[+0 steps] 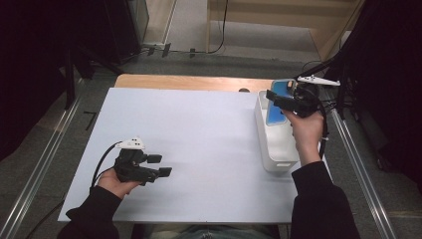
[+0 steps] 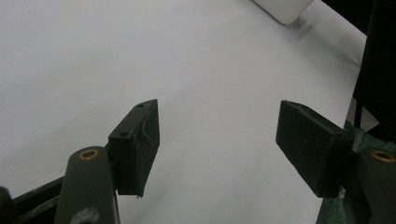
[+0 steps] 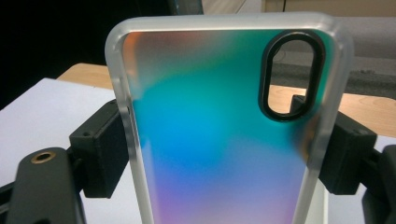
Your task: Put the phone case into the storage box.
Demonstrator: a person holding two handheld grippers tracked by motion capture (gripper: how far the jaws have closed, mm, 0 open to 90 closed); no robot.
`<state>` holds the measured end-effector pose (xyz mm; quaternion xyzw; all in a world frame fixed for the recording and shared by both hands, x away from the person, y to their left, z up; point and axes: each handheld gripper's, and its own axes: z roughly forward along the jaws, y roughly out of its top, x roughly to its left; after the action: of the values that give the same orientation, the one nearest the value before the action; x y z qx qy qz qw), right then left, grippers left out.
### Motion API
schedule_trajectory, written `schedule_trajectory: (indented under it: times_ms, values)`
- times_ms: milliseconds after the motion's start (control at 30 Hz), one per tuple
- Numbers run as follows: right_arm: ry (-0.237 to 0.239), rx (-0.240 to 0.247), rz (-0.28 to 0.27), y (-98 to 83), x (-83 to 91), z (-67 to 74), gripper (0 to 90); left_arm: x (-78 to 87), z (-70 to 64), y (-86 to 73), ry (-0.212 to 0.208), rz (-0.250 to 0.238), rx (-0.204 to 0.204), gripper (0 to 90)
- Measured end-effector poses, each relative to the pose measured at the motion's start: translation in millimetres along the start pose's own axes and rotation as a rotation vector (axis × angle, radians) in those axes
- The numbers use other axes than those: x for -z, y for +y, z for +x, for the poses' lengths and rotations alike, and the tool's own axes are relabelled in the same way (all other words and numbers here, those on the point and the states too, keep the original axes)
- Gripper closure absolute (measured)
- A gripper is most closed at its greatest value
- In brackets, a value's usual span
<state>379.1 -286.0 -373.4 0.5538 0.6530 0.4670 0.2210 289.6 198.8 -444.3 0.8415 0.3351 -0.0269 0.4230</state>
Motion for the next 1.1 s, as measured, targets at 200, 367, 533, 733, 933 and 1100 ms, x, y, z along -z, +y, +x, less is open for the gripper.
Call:
schedule_trajectory:
  times_ms: [200,367,533,733,933,1100]
  values:
    - [-0.029,0.003,-0.013,4.9,-8.2,-2.6,15.9,-0.8,0.1,-0.3,0.0,-0.003,0.002,30.3]
    - [-0.054,0.003,-0.025,5.5,-15.6,-6.5,15.8,0.4,0.4,0.1,0.0,-0.005,0.002,30.4]
    - [-0.083,0.008,-0.051,5.3,-21.4,-9.6,15.9,-0.6,0.2,0.1,-0.003,-0.007,0.004,30.4]
    - [-0.101,-0.011,-0.045,8.2,-30.3,-15.0,15.9,0.2,0.7,0.4,-0.004,-0.003,0.005,30.4]
    - [-0.116,-0.011,-0.058,8.3,-38.7,-15.3,15.9,-0.9,1.4,0.1,-0.013,0.0,0.002,30.3]
    - [-0.137,-0.017,-0.069,7.7,-45.6,-17.8,15.8,-0.7,1.4,0.2,-0.012,0.003,0.001,30.3]
